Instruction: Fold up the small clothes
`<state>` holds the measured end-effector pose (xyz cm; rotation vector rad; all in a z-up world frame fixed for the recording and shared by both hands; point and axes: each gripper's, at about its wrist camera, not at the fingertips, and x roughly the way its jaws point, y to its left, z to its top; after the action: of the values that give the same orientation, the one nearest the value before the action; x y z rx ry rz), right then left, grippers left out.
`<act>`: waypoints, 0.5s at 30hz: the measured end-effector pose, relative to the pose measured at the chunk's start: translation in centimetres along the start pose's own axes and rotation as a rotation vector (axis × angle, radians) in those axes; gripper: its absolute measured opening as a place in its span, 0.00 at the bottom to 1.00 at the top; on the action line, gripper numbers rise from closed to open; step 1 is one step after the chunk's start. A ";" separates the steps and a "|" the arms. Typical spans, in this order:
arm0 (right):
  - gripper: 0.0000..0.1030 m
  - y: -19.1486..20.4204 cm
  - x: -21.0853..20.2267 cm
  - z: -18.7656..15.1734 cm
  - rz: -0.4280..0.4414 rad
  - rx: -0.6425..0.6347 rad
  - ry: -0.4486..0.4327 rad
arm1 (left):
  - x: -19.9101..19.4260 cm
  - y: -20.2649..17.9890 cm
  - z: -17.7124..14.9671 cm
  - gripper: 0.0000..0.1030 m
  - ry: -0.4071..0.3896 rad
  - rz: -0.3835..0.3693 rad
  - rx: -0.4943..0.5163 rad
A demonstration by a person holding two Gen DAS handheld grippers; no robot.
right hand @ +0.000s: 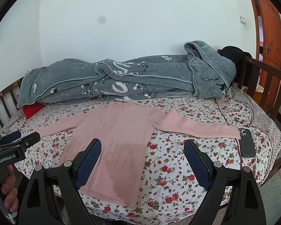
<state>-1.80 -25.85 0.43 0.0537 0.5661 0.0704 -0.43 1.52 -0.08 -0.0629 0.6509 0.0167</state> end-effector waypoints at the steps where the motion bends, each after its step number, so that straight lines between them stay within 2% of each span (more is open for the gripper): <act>1: 0.86 0.0 -0.1 0.1 0.002 -0.001 -0.001 | 0.0 0.0 0.0 1.00 0.000 -0.001 -0.001; 15: 0.86 0.1 0.0 -0.1 0.011 0.005 0.002 | -0.1 -0.3 0.0 1.00 -0.005 -0.005 -0.010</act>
<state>-1.86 -25.74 0.41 0.0614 0.5682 0.0797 -0.56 1.27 -0.01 -0.0741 0.6459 0.0150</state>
